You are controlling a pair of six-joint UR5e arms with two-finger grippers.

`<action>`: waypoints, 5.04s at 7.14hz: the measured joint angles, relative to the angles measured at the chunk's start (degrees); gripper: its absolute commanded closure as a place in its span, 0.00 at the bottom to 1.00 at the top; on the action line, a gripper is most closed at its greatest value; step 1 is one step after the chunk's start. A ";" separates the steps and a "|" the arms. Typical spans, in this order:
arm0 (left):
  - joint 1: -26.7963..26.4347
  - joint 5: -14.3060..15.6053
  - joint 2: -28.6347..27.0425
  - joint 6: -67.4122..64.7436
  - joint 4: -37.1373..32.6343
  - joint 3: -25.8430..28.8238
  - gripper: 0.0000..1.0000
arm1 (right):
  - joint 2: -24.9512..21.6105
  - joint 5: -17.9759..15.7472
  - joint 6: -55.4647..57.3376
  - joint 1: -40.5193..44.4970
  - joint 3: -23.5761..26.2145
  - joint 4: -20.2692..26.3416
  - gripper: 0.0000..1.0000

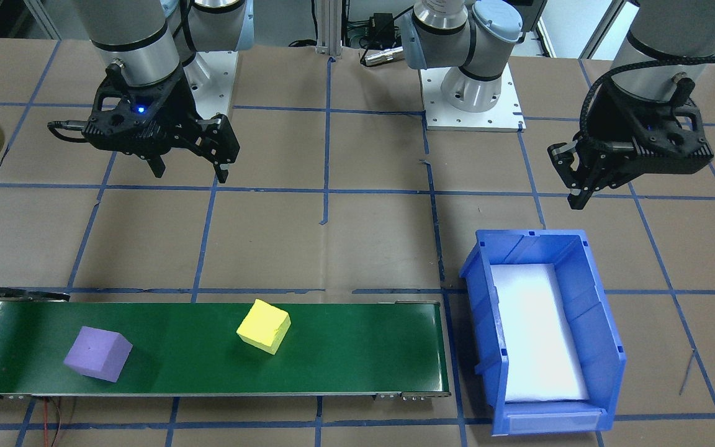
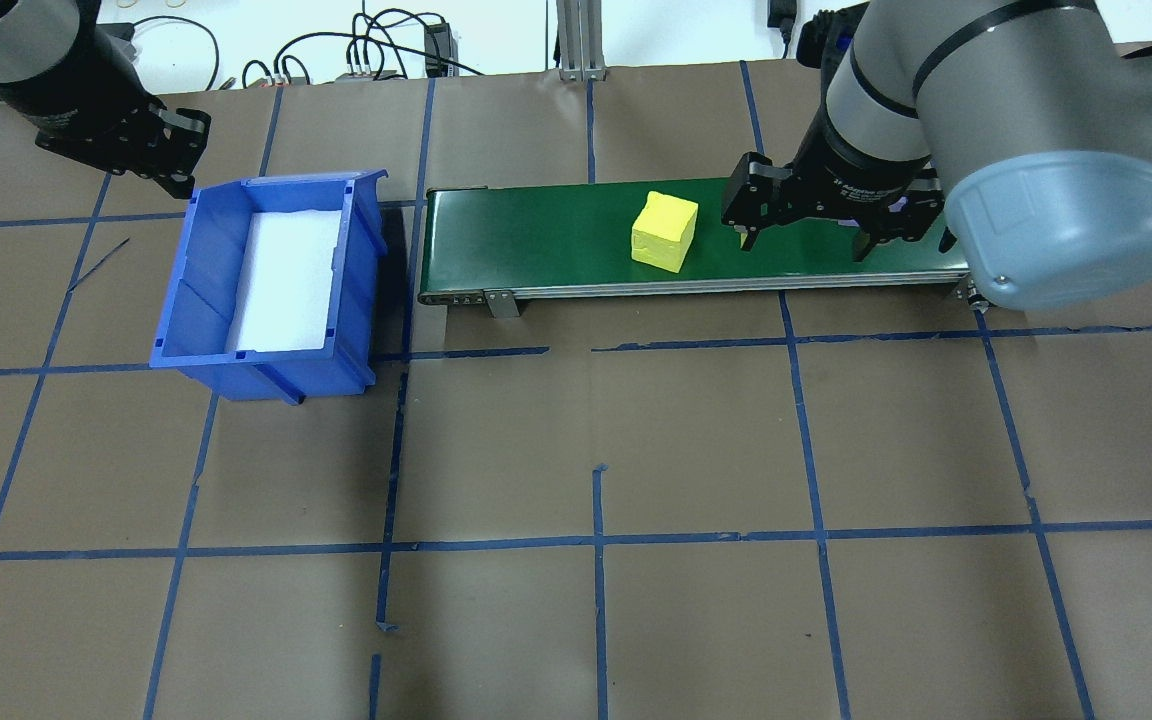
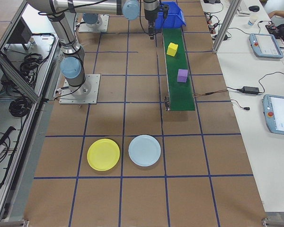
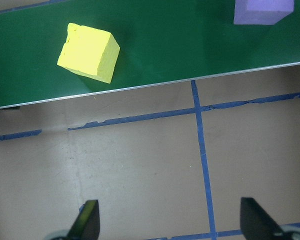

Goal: Move block left to right into plate

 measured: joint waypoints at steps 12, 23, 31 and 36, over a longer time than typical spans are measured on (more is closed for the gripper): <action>-0.62 -0.16 1.27 -0.38 -3.72 -0.75 1.00 | 28.43 18.77 -43.88 -32.20 -13.10 -10.77 0.00; -0.51 -0.49 1.18 -1.79 -4.86 -0.46 0.00 | 28.64 14.01 -47.15 -36.03 -11.48 -11.71 0.59; -2.93 -2.36 1.31 -2.45 -5.52 -1.16 0.00 | 30.56 6.70 -74.51 -64.49 -3.74 -14.82 0.17; -3.14 -2.24 1.61 -3.14 -9.18 -1.72 0.00 | 23.66 7.14 -72.68 -59.71 -3.95 -8.95 0.17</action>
